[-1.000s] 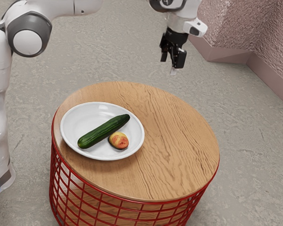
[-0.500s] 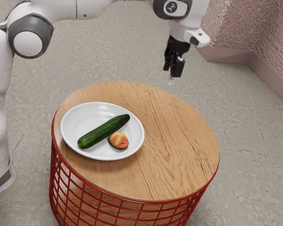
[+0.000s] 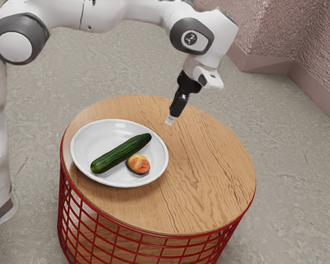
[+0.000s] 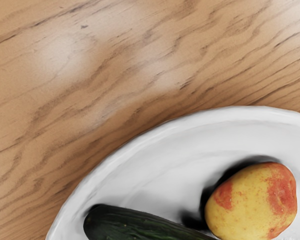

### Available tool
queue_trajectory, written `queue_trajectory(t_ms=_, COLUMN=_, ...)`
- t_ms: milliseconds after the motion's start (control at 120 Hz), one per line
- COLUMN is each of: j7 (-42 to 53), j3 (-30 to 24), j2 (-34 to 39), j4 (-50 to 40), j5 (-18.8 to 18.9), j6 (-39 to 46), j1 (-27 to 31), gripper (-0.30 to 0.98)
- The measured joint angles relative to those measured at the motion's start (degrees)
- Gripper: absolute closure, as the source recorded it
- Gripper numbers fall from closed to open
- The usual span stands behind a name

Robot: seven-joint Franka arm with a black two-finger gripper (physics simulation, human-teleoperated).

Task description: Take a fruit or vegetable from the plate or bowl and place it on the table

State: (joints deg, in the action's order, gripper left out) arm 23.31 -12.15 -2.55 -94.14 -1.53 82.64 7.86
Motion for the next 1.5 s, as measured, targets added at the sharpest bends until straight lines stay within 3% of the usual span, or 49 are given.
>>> queue_trajectory(t_ms=308, j7=5.86, j3=-4.24, j2=6.26, j4=-8.38, j5=-1.73, j6=8.17, j1=2.22, gripper=0.0)
queue_trajectory(t_ms=625, j7=9.51, j3=-7.97, j2=11.14, j4=-15.44, j5=-5.11, j6=11.65, j1=-0.19, gripper=0.0)
queue_trajectory(t_ms=1500, j7=16.02, j3=-7.05, j2=19.37, j4=-33.28, j5=-8.83, j6=21.77, j1=0.47, gripper=0.0)
